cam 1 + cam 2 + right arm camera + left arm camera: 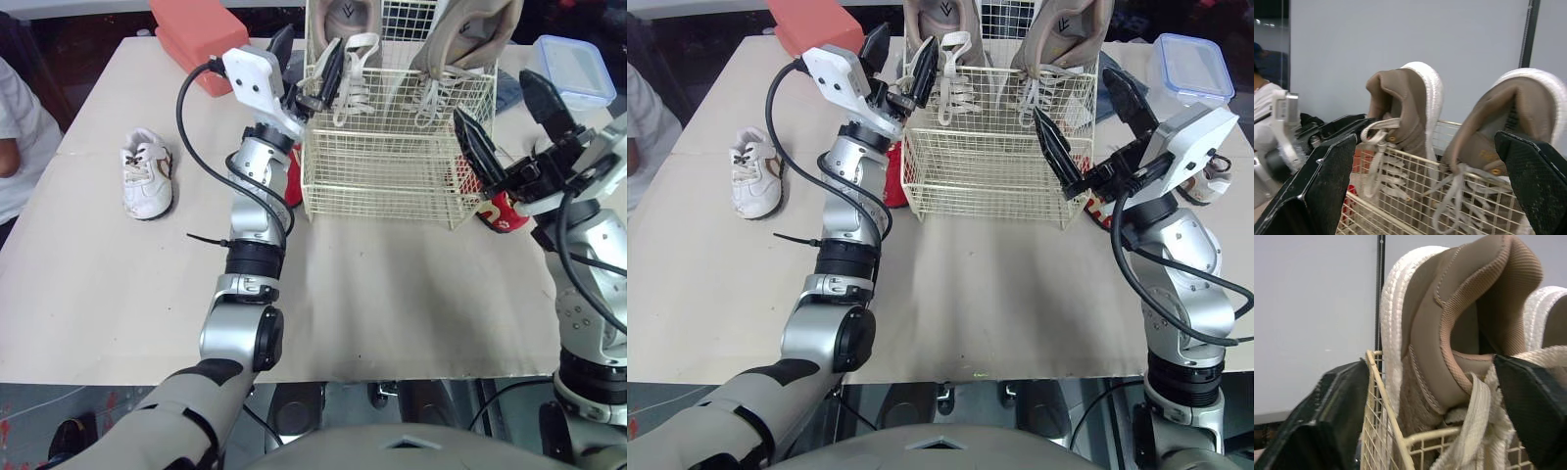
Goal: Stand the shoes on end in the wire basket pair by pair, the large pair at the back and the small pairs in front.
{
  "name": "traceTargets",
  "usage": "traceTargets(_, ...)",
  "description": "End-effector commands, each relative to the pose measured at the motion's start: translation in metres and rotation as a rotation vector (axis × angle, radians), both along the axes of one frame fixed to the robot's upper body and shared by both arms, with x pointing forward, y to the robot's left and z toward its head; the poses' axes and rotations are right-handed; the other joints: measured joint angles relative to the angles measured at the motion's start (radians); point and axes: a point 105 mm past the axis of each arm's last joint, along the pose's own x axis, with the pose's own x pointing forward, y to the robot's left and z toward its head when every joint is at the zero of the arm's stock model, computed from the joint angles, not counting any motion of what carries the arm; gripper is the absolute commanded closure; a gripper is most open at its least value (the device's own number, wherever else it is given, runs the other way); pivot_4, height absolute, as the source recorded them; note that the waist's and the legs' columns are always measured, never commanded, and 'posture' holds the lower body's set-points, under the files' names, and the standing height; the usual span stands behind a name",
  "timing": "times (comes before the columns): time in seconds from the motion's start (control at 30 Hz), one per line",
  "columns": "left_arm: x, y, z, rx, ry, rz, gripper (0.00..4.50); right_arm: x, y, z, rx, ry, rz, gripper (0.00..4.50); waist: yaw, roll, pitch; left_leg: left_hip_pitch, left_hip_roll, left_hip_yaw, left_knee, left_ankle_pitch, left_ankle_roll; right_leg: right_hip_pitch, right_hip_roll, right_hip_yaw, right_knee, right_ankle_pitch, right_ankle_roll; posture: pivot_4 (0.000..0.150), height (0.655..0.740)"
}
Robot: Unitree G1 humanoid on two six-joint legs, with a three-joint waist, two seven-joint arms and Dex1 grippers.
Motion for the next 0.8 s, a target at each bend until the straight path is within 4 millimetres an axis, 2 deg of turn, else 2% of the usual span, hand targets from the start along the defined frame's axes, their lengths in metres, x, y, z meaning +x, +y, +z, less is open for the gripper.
traceTargets(0.03,-0.015,-0.008,0.006,0.036,-0.025,-0.060,0.08,0.002,-0.024,0.000,-0.027,0.008,-0.092,0.00,0.001,0.000,0.000,0.000,0.000,0.000,0.000,0.000,0.000,0.000,0.000,0.000,0.000,0.000,0.000,0.150,0.6860)
traceTargets(0.17,-0.037,-0.008,0.011,0.099,-0.029,-0.138,0.08,0.005,-0.050,-0.027,-0.085,0.148,-0.170,0.00,-0.001,0.000,0.000,0.000,0.001,0.000,-0.001,0.000,0.000,-0.001,0.000,0.005,0.000,0.000,0.000,0.150,0.6860)
traceTargets(0.43,-0.084,-0.013,0.006,0.398,0.144,-0.396,0.08,-0.002,-0.102,-0.084,-0.121,0.426,-0.294,0.00,-0.003,0.001,0.000,0.004,0.002,0.002,-0.003,0.000,0.000,-0.001,0.001,0.010,0.001,-0.001,0.000,0.150,0.6860)
traceTargets(0.57,-0.101,-0.015,-0.004,0.520,0.256,-0.534,0.08,-0.005,-0.110,-0.110,-0.171,0.564,-0.225,0.00,-0.002,0.001,0.000,0.005,0.002,0.003,-0.003,-0.001,0.001,0.000,0.001,0.011,0.001,-0.003,0.004,0.150,0.6860)
traceTargets(0.7,-0.116,-0.014,-0.017,0.623,0.349,-0.633,0.08,0.002,-0.122,-0.123,-0.175,0.642,-0.198,0.00,-0.005,0.002,0.001,0.005,0.001,0.003,-0.003,-0.002,0.004,-0.001,0.002,0.012,0.001,-0.003,0.004,0.150,0.6860)
traceTargets(0.8,-0.123,-0.013,-0.022,0.658,0.381,-0.664,0.08,0.006,-0.124,-0.129,-0.194,0.676,-0.168,0.00,-0.003,0.002,0.001,0.006,0.001,0.004,-0.003,-0.002,0.004,-0.001,0.002,0.013,0.000,-0.003,0.004,0.150,0.6860)
